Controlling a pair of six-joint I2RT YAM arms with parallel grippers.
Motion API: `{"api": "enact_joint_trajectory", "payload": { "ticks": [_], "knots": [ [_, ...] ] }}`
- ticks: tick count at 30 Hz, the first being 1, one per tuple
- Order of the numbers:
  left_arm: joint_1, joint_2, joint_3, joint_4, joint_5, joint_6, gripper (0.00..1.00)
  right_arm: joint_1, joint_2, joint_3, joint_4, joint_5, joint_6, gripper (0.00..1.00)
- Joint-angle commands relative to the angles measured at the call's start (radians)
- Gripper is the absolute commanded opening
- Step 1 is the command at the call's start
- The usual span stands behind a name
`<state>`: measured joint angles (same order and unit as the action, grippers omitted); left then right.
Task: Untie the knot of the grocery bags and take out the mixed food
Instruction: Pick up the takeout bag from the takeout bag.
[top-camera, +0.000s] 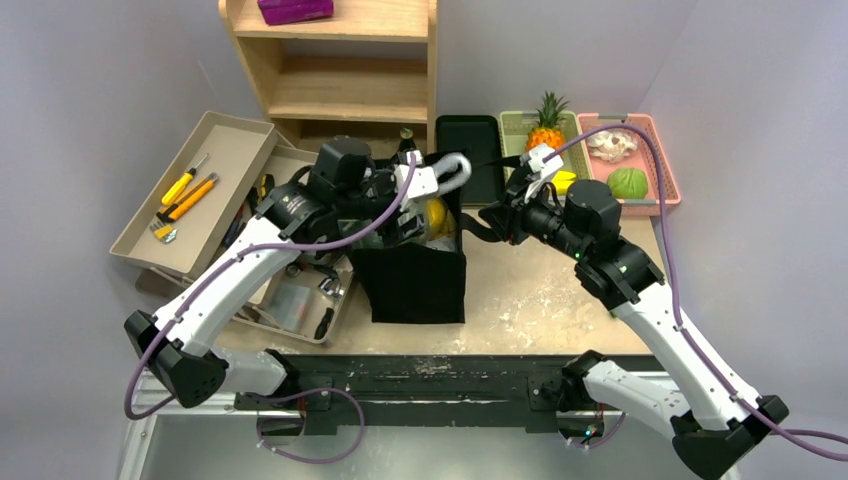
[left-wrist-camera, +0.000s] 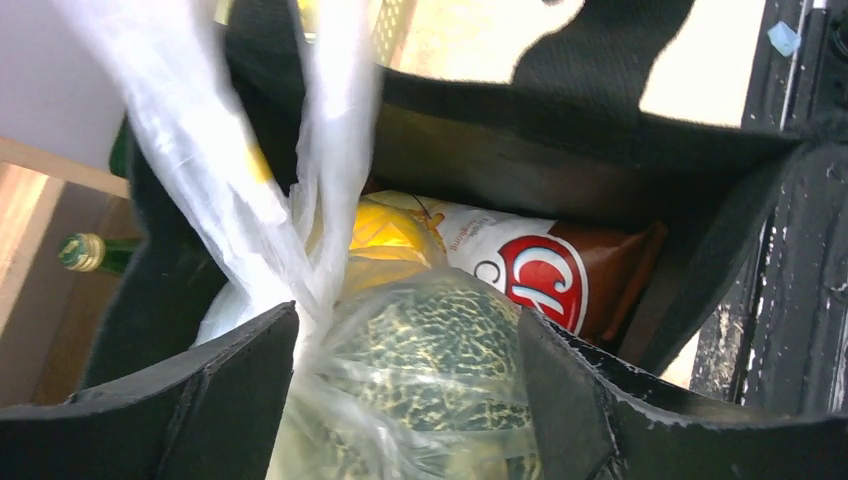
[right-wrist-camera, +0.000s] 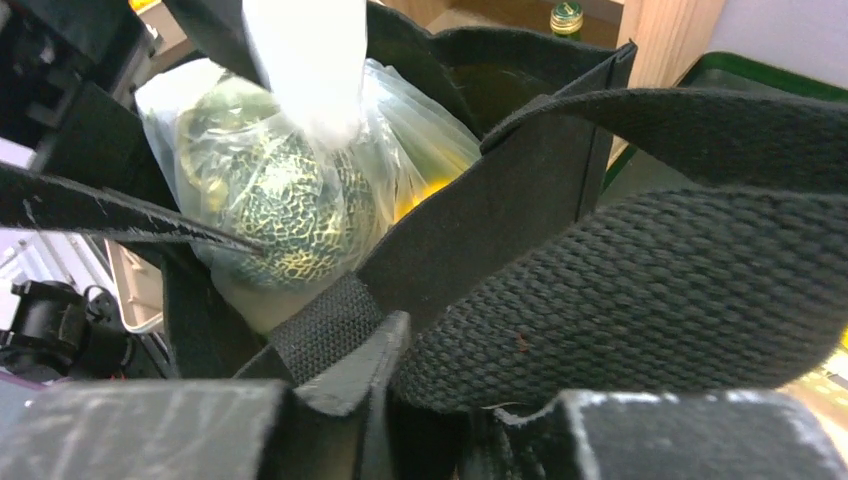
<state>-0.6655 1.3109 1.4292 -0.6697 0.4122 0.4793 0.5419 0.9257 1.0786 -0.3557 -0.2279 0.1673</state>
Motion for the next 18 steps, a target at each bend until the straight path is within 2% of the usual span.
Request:
{"api": "enact_joint_trajectory", "payload": {
  "ticks": [1, 7, 11, 18],
  "knots": [
    [-0.003, 0.033, 0.147, -0.060, -0.056, -0.020, 0.79, -0.005, 0.015, 0.015, -0.010, -0.007, 0.010, 0.22],
    [-0.003, 0.072, 0.305, -0.050, -0.049, -0.109, 0.79, -0.006, 0.045, 0.027, 0.010, -0.003, 0.054, 0.25],
    [-0.004, 0.167, 0.433, -0.134, -0.091, -0.132, 0.77, -0.006, 0.049, 0.033, 0.020, -0.001, 0.061, 0.29],
    [-0.008, 0.237, 0.456, -0.251, -0.087, -0.144, 0.82, -0.005, 0.053, 0.047, 0.027, 0.003, 0.082, 0.32]
  ]
}}
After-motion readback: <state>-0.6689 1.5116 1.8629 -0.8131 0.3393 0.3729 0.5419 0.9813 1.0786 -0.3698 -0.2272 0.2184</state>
